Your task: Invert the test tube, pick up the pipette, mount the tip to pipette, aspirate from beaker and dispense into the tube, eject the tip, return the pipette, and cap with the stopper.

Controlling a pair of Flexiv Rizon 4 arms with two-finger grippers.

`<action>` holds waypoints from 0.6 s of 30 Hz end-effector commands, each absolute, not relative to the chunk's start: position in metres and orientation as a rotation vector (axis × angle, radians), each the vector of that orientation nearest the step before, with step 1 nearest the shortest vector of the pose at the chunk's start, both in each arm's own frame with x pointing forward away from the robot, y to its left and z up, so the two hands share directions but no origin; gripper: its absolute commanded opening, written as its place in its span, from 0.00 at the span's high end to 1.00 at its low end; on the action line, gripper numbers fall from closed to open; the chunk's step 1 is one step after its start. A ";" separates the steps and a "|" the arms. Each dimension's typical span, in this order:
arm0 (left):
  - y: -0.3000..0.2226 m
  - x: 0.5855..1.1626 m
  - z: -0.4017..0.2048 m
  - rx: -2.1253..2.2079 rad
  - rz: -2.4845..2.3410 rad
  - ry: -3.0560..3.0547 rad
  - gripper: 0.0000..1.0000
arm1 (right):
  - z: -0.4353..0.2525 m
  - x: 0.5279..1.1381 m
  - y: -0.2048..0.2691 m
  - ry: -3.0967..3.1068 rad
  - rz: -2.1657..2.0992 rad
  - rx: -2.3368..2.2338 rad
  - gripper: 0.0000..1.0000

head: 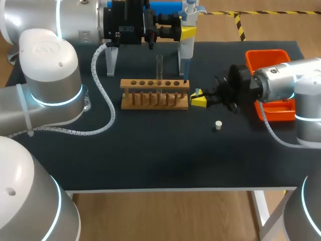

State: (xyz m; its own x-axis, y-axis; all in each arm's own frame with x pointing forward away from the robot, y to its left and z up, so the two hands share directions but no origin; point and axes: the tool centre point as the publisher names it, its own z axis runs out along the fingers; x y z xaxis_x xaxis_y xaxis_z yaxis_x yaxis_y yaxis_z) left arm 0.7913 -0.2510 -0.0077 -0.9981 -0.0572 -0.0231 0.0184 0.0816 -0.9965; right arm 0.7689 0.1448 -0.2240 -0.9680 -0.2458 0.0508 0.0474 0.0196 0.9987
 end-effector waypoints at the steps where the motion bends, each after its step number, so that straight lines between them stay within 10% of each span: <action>1: -0.252 0.790 -0.007 -0.040 -2.076 2.295 1.00 | -0.224 0.769 0.144 -2.082 -2.050 0.209 1.00; 18: -0.245 0.788 -0.002 -0.044 -2.049 2.335 1.00 | -0.224 0.769 0.144 -2.082 -2.050 0.209 1.00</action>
